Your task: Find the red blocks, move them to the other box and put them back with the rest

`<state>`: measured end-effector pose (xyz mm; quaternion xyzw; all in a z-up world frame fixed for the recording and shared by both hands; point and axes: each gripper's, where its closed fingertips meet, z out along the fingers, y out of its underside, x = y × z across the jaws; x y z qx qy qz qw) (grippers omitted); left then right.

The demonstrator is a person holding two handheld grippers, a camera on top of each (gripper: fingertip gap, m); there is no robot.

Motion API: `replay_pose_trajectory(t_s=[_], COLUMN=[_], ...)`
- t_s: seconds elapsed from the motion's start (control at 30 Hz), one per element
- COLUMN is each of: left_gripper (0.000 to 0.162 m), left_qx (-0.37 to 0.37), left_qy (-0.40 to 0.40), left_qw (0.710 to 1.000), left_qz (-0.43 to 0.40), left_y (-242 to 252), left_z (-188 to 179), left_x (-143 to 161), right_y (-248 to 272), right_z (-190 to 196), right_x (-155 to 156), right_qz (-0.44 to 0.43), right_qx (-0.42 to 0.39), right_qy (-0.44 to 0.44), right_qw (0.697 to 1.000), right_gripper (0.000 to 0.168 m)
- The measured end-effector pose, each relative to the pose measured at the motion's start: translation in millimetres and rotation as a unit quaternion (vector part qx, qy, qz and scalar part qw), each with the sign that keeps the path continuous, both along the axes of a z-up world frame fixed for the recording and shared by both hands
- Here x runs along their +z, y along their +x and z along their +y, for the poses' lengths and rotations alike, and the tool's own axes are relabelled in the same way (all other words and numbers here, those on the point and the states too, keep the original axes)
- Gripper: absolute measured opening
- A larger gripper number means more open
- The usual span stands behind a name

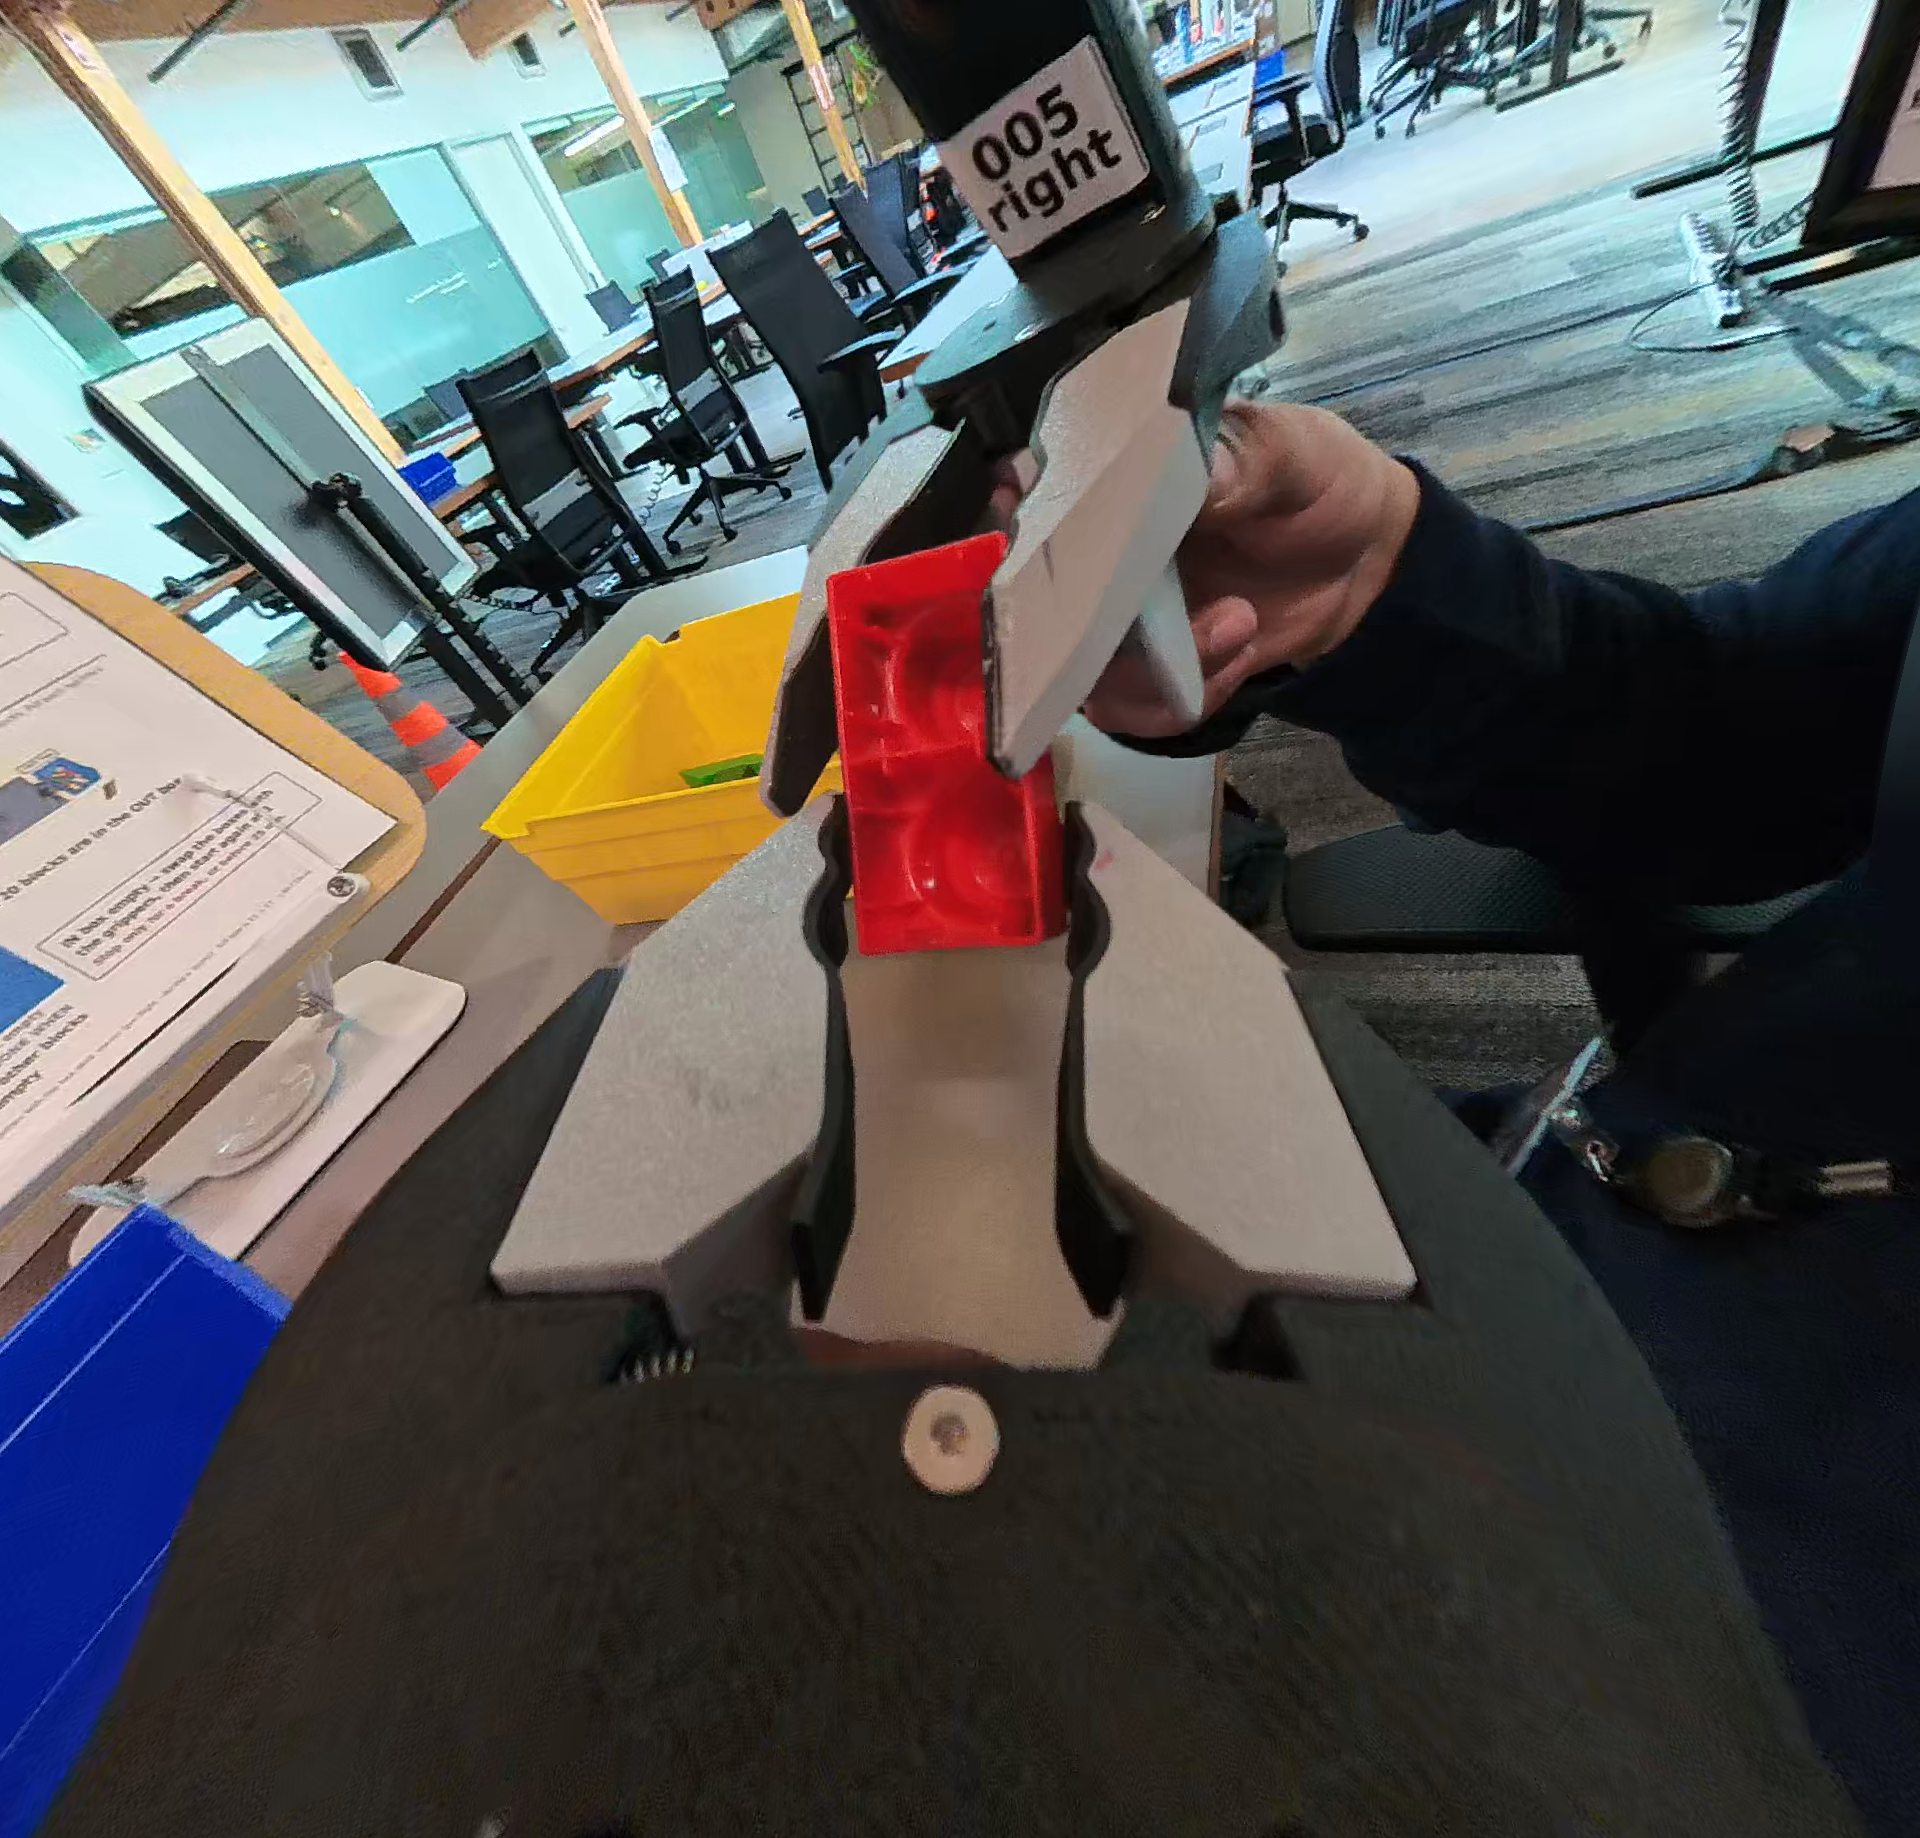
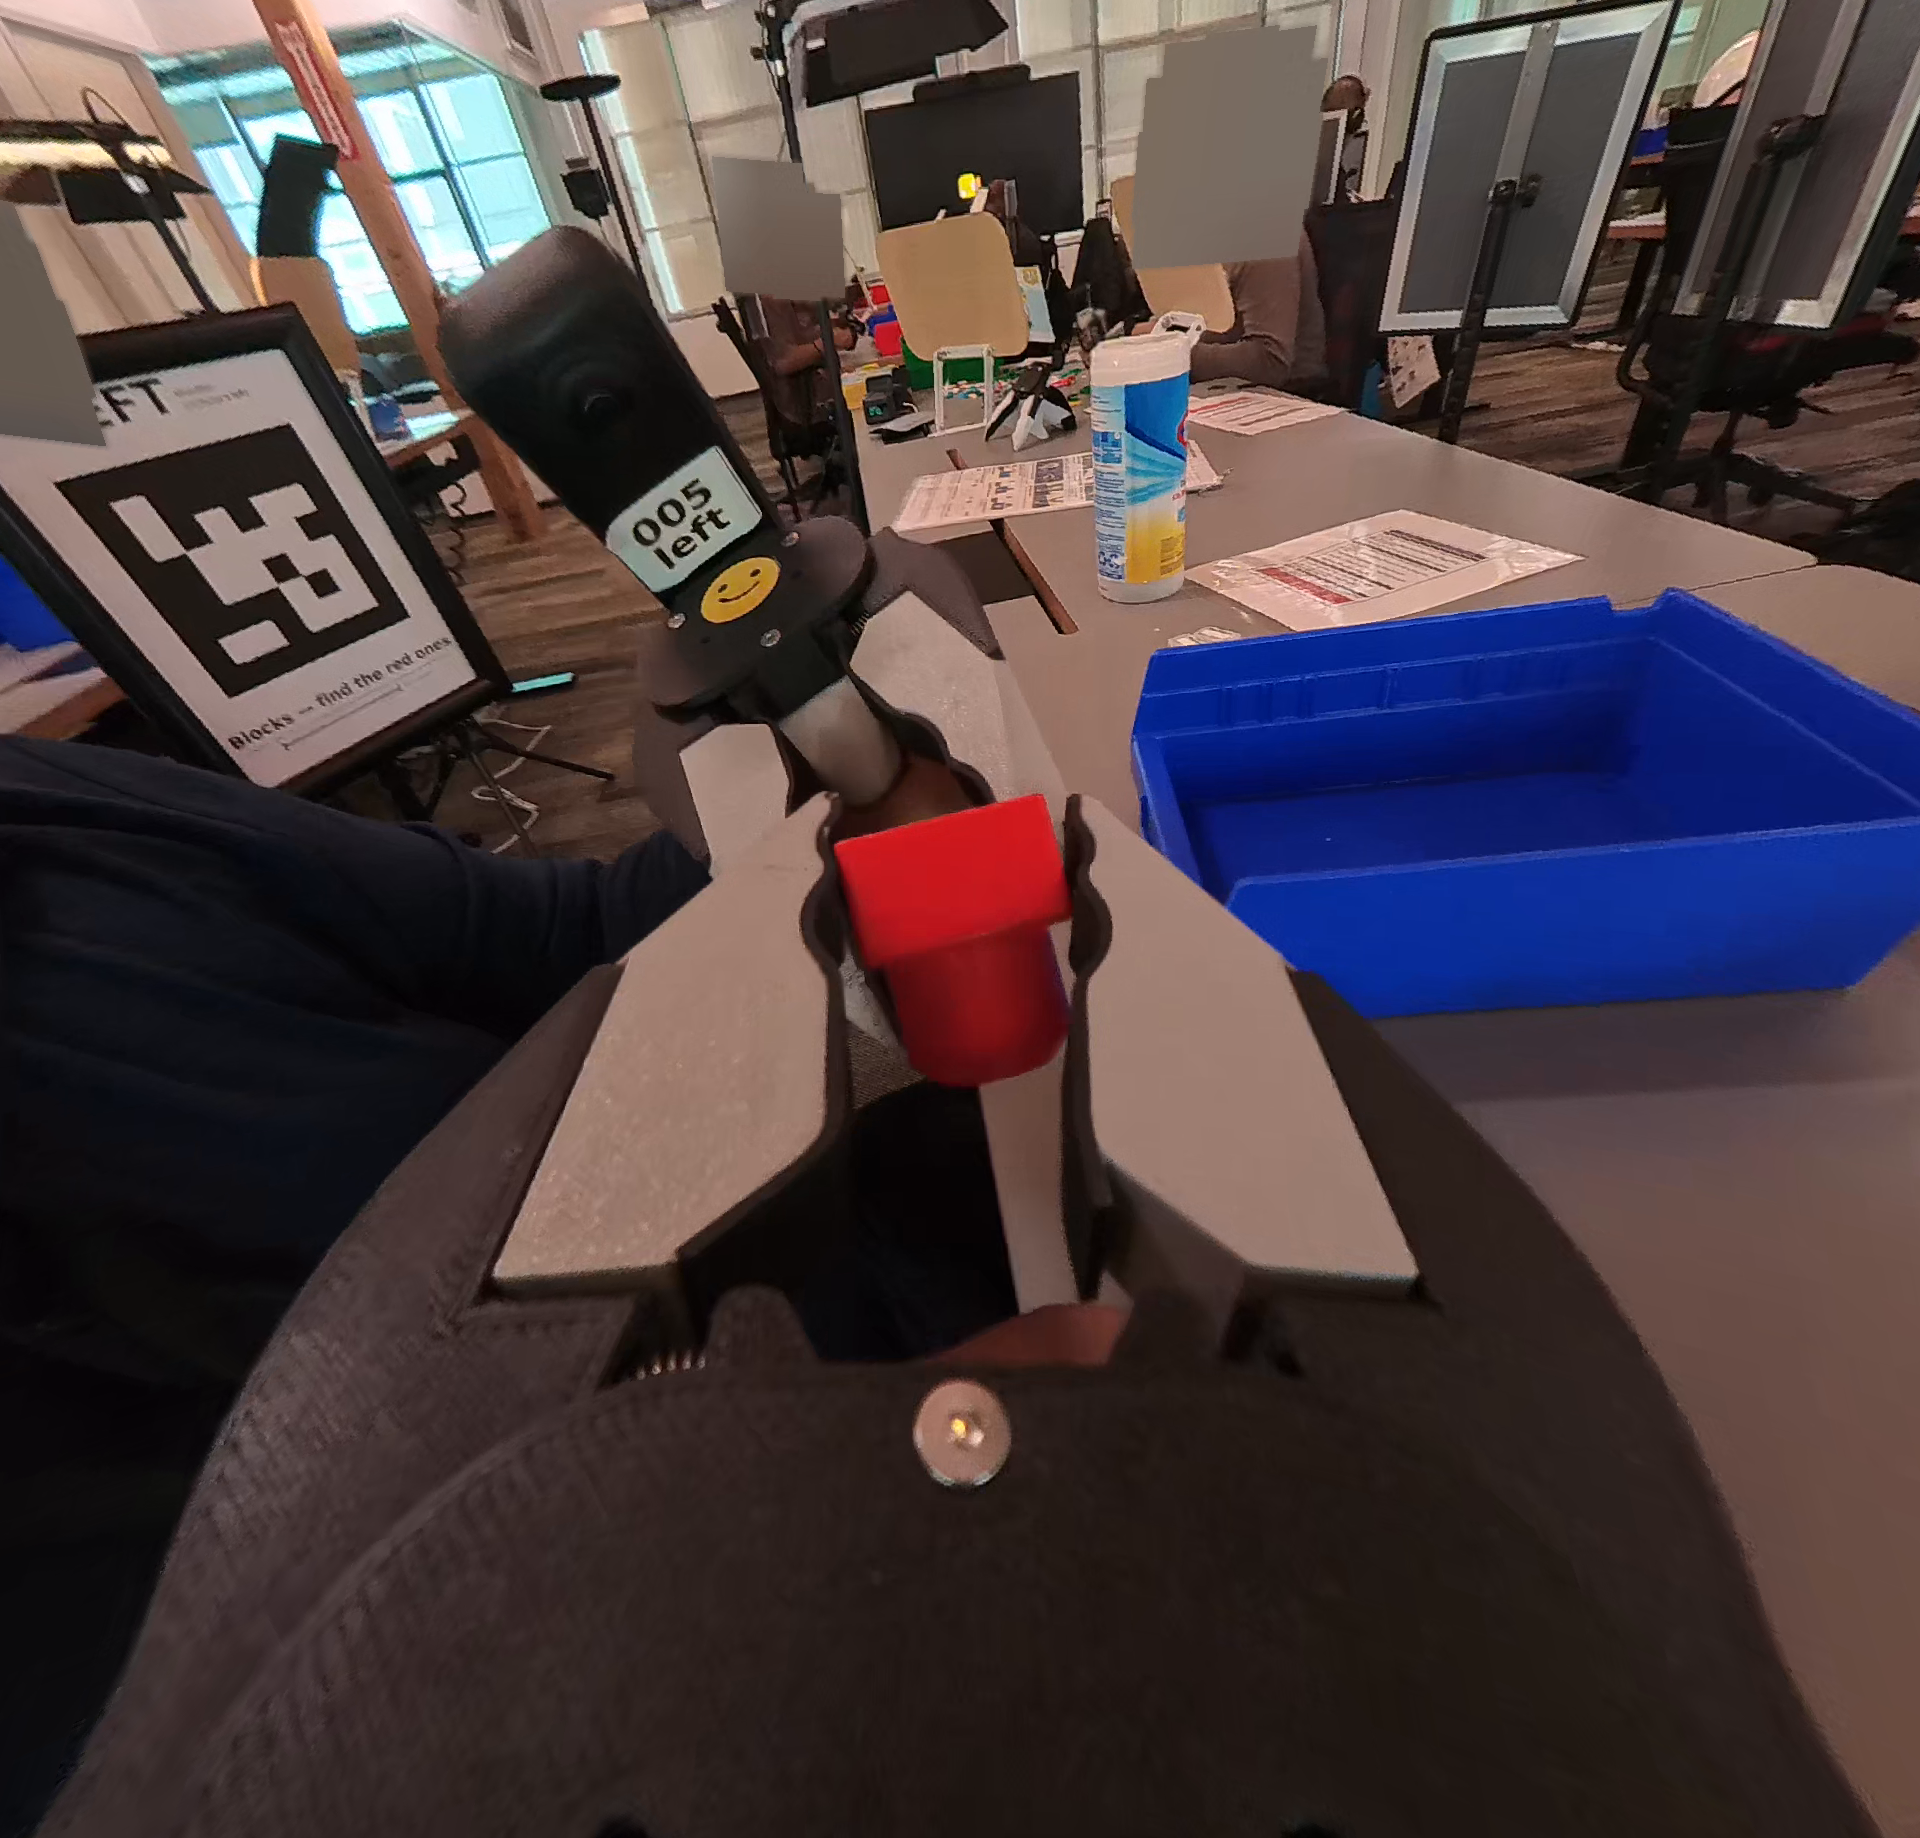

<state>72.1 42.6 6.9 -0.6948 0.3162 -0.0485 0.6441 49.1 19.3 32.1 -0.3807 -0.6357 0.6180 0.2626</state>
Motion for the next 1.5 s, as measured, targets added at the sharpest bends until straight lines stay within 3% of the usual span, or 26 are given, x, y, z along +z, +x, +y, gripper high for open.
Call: replay_pose_trajectory(t_s=[0.23, 0.43, 0.57, 0.7, 0.87, 0.97, 1.13, 1.27, 1.37, 1.5], left_gripper=[0.04, 0.033, 0.031, 0.029, 0.028, 0.028, 0.028, 0.028, 0.028, 0.028], left_qx=[0.02, 0.07, 0.091, 0.115, 0.151, 0.193, 0.209, 0.215, 0.225, 0.23], left_qy=[-0.015, -0.029, -0.01, 0.007, 0.018, 0.01, 0.003, 0.006, 0.001, -0.002], left_qw=[1.0, 0.996, 0.995, 0.993, 0.988, 0.98, 0.976, 0.975, 0.973, 0.972], left_qz=[-0.018, -0.041, -0.042, -0.039, -0.036, -0.035, -0.066, -0.052, -0.04, -0.047], left_y=[-7, -40, -56, -70, -92, -118, -138, -138, -143, -149], left_z=[4, 7, 3, -1, -3, 2, 3, 3, 4, 4], left_x=[-3, -2, 7, 15, 18, 12, 10, 9, 5, 3], right_y=[-3, 1, 9, 22, 51, 64, 68, 66, 70, 62], right_z=[4, 34, 83, 160, 244, 289, 327, 346, 362, 346], right_x=[-3, 13, 26, 23, 9, -17, -59, -86, -109, -89], right_qz=[0.0, 0.024, 0.052, 0.043, 0.013, -0.036, -0.108, -0.146, -0.197, -0.158], right_qx=[-0.02, -0.077, -0.167, -0.31, -0.438, -0.492, -0.523, -0.544, -0.568, -0.548], right_qy=[0.025, 0.016, 0.03, 0.063, 0.069, 0.056, 0.045, 0.08, 0.096, 0.095], right_qw=[0.999, 0.997, 0.984, 0.948, 0.896, 0.868, 0.845, 0.823, 0.793, 0.816], right_gripper=[0.039, 0.039, 0.038, 0.038, 0.039, 0.038, 0.036, 0.01, 0.045, 0.043])
